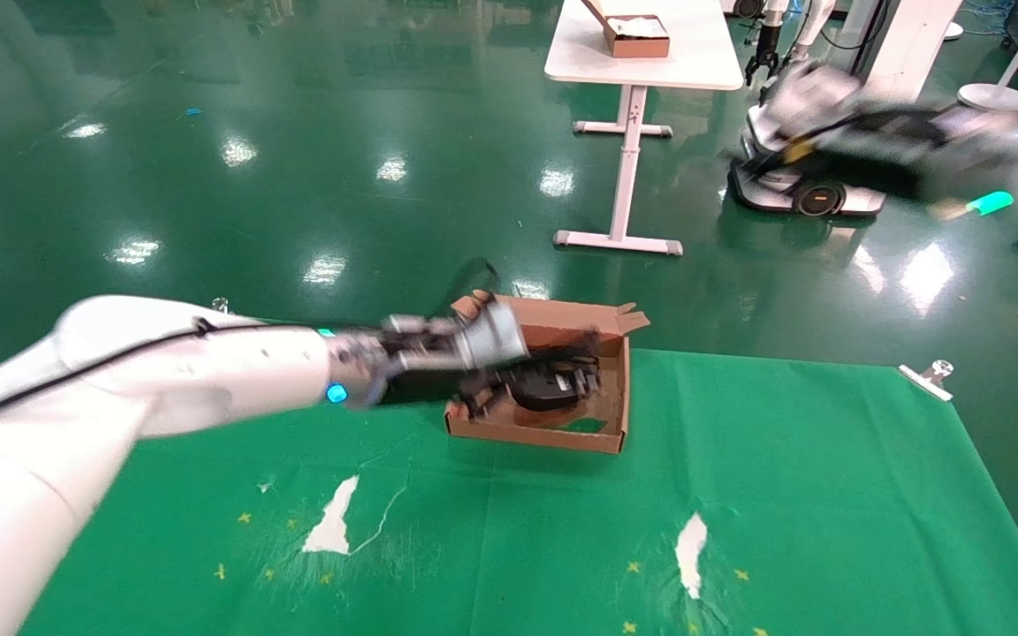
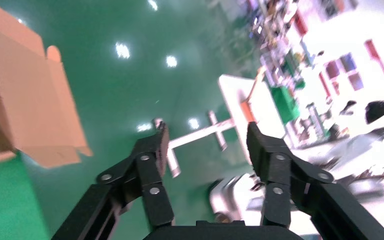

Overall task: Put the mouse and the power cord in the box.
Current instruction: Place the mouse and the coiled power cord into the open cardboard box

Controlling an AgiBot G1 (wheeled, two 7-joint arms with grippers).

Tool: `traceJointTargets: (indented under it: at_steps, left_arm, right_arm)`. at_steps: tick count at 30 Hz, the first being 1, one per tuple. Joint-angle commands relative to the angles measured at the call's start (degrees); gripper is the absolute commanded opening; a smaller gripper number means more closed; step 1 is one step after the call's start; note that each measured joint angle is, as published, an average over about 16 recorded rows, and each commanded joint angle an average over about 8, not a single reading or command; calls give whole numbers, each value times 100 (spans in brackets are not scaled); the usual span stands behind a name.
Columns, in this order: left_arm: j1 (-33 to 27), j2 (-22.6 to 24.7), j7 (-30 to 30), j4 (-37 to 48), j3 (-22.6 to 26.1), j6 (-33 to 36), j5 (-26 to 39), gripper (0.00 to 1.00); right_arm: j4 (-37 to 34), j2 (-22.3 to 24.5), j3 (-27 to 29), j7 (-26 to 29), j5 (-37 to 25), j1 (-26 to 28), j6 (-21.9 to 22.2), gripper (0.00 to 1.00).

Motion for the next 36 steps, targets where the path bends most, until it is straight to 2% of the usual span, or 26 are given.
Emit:
traceJointTargets:
  at_steps: [1,5,7,15,16,23,24,31,36]
  left_arm:
    - [165,-4,-105,-397,266,30,31,0]
    - [173,4,-732,-804,843,-76,38,0]
    - [152,10,-963,-998,1111,-225,63,0]
    - [-144,25,-1308,-1718,2256,-1162,485,0]
    - [-183,26,-1343,-1760,2368,-1292,528,3]
    - [-337,30,-1812,-1873,2960,-1907,548,88]
    - [-351,30,-1876,-1891,3031,-1947,533,98]
    - [-411,20,-2099,-2007,3337,-2094,455,100]
    - [-289,-128,-2133,-2161,3195,-1959,264,100]
  right_arm:
    - [70,340,3,-120,6,264,-472,100]
    - [99,874,-98,-105,-105,651,-1588,100]
    - [86,1009,-154,-72,-180,780,-1872,100]
    - [57,1235,-324,57,-428,1081,-2236,100]
    - [61,1254,-341,71,-455,1110,-2252,100]
    - [108,1299,-412,161,-576,1269,-2189,100]
    - [116,1283,-408,170,-571,1275,-2165,100]
    - [164,1159,-339,163,-466,1250,-2125,100]
    - [268,1149,-285,194,-373,1168,-2167,100]
